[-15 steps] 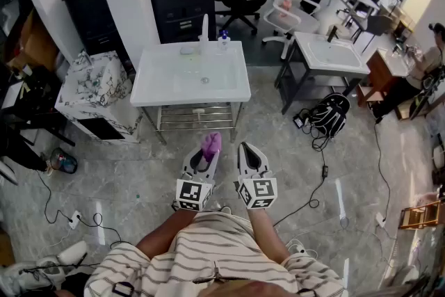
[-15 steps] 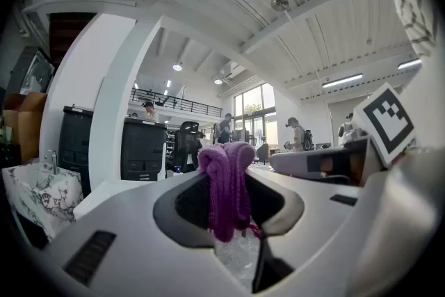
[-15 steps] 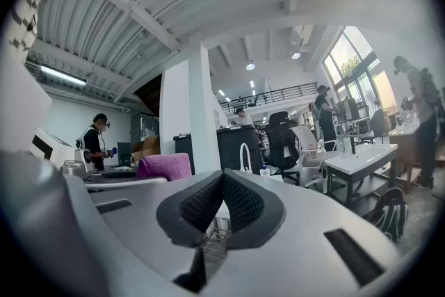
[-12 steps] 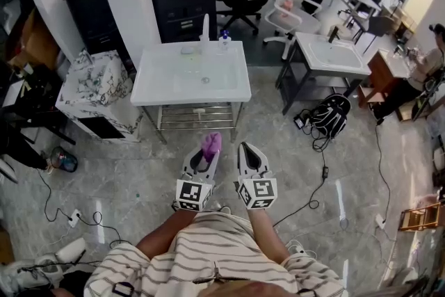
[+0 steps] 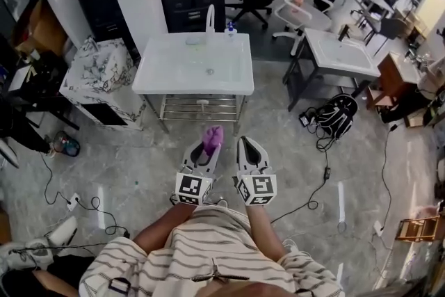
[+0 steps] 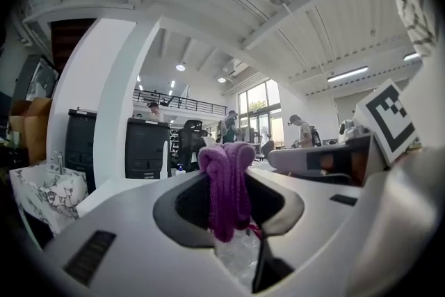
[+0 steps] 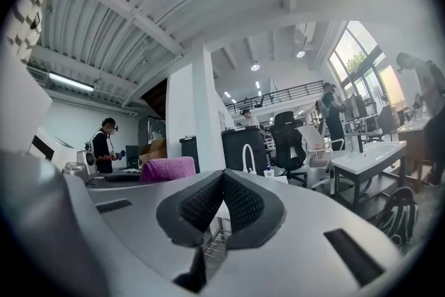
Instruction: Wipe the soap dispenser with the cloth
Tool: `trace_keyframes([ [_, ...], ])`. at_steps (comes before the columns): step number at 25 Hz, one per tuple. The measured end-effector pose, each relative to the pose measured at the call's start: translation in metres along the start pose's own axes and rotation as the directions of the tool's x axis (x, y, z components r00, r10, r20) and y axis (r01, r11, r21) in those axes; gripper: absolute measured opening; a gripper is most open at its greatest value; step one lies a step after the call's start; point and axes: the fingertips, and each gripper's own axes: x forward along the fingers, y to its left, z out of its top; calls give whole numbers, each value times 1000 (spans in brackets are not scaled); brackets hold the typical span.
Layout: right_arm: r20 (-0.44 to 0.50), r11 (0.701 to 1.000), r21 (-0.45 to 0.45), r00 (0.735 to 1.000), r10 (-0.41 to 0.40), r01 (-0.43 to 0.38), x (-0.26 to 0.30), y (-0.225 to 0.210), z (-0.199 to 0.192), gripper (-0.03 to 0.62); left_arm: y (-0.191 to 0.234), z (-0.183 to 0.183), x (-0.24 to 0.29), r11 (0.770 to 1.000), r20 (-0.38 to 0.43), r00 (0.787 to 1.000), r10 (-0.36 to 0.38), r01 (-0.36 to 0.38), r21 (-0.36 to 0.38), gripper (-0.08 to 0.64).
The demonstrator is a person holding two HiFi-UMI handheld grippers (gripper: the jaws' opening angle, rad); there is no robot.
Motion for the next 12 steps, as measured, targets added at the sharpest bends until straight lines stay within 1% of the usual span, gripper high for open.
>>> trace_keyframes([
  [5, 2, 1000, 29, 1000, 0, 0, -4, -16, -4, 9, -9, -14, 6, 1000, -35, 999, 7, -7, 9, 118],
  [12, -20, 999, 34, 1000, -13, 14, 12, -40, -15, 9, -14, -27, 35, 1000, -54, 998, -24, 24, -1, 118],
])
